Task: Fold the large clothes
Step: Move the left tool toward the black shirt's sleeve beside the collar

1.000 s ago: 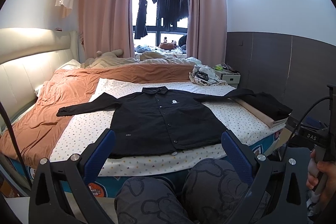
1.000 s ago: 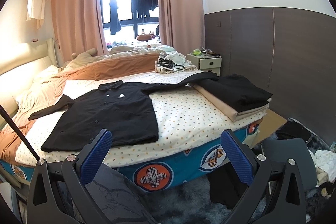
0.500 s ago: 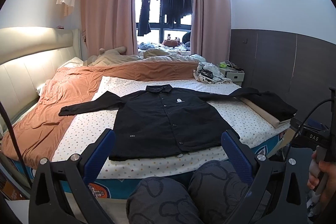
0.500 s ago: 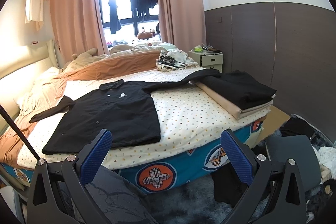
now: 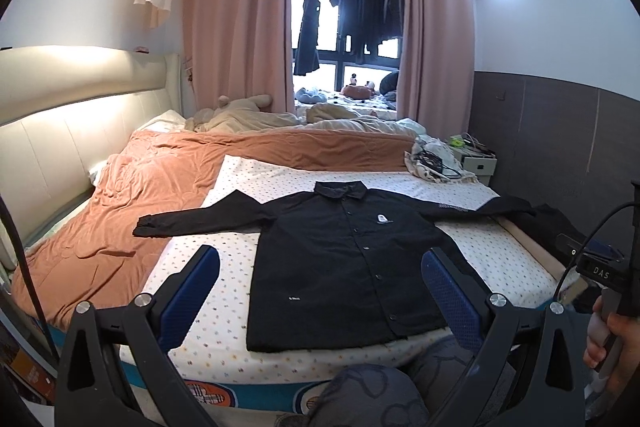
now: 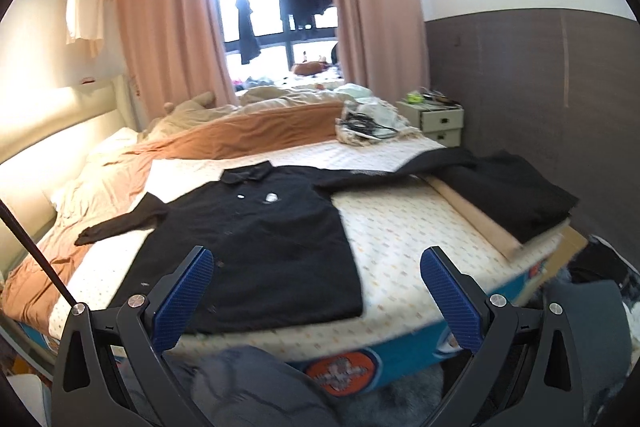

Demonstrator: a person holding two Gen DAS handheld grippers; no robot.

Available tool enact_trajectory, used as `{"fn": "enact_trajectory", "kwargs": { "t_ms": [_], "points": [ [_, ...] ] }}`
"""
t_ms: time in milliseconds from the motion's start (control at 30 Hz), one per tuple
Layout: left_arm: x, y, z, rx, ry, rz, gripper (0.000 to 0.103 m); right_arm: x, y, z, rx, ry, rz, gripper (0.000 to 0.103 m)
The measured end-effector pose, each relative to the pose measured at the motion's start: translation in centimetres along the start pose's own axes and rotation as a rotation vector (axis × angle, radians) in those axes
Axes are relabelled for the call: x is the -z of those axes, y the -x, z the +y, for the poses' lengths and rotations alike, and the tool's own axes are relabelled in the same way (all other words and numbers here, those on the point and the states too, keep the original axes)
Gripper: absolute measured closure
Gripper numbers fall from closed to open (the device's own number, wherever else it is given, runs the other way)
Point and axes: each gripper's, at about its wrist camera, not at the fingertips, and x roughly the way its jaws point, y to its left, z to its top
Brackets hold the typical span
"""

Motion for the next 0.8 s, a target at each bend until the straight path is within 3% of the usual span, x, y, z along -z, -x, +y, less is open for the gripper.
{"fn": "enact_trajectory", "kwargs": {
  "t_ms": [433, 800],
  "points": [
    [-5.4, -6.9, 8.0, -0.122, 0.071, 0.035, 0.000, -5.9, -11.5, 1.4, -0.177, 0.008, 0.032, 0.000],
    [-5.2, -17.1, 14.3, -0.232, 0.152, 0.163, 0.000, -9.0, -24.6, 1.6, -0.279, -0.016, 0.137, 0.000]
  ]
}}
